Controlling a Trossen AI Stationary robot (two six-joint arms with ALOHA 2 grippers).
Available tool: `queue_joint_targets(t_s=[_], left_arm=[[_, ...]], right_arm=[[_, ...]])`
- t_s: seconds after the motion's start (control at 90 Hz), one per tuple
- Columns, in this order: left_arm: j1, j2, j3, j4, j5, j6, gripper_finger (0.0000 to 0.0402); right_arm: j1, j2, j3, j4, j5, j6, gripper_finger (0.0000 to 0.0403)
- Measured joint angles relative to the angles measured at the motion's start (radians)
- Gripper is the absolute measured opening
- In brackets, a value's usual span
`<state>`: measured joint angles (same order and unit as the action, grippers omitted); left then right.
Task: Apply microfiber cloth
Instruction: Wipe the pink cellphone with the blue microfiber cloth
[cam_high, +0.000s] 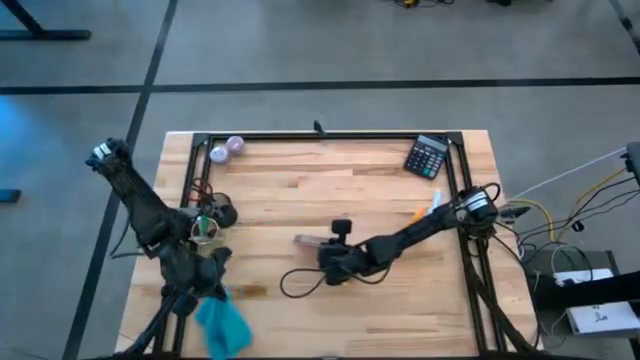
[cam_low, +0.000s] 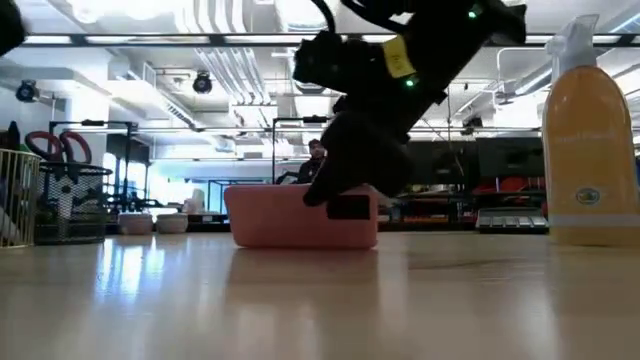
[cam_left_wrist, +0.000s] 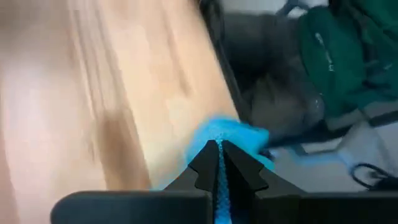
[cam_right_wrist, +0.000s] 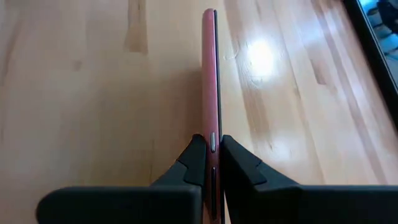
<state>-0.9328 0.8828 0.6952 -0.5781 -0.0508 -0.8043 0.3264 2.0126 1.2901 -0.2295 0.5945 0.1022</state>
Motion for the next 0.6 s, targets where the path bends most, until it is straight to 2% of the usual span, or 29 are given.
queue_joint_targets(t_s=[0.156,0.367,0.422,0.6], left_arm=[[-0.076,-0.001,0.048,-0.165,0.019,-0.214,0.0000],[-0.116,0.043,0.137,-0.551,0.006,-0.377,0.0000],[-0.116,0.060,0.133,-0.556,0.011,-0.383,0.0000],[-0.118,0.118,0.088,-0.382,0.128,-0.334,0.0000]], right_arm=[[0.000,0.000,0.013,-0.004,-0.008,0.032,0.0027],[-0.009,0.000,0.013,-0.022,0.003,0.037,0.0024],[-0.013,0.000,0.013,-0.043,0.009,0.052,0.0024],[-0.016,0.002,0.010,-0.048,-0.003,0.073,0.0045]])
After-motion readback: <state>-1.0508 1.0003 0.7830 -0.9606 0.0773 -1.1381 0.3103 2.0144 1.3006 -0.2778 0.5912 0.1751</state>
